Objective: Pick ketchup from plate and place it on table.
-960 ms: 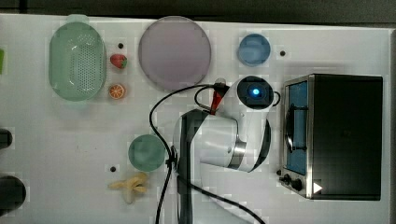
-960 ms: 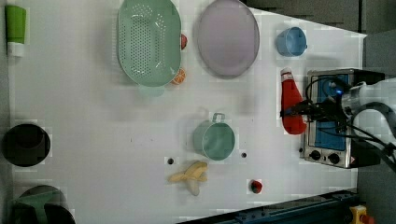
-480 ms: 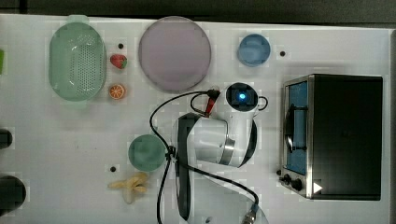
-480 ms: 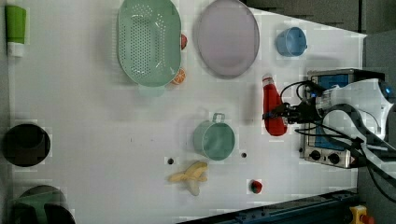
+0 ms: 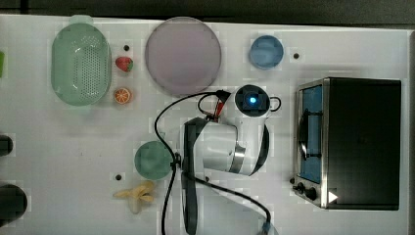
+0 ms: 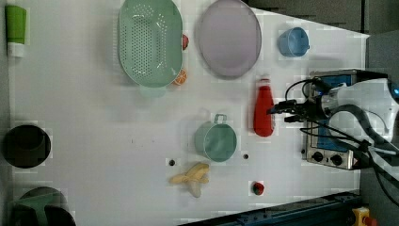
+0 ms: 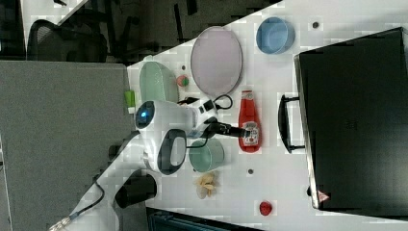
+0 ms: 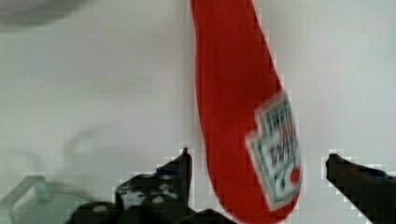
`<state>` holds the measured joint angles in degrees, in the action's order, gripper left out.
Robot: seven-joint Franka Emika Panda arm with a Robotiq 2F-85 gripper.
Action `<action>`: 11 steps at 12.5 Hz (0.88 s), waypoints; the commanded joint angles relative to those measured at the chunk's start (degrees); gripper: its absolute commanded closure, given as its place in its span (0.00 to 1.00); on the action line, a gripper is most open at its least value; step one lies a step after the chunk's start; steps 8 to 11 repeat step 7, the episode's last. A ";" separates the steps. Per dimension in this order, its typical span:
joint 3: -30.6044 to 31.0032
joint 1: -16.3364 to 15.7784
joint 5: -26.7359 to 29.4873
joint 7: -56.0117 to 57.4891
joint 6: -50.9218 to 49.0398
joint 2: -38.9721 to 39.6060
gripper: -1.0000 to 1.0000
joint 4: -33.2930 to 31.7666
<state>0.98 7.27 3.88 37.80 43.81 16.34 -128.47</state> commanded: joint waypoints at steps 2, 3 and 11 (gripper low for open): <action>0.52 -0.48 0.19 -6.48 -5.62 -8.33 0.00 7.17; 0.76 -0.54 0.19 -9.94 -8.16 -10.28 0.00 9.46; 1.10 -0.80 -0.75 -28.05 -24.47 -16.21 0.00 19.95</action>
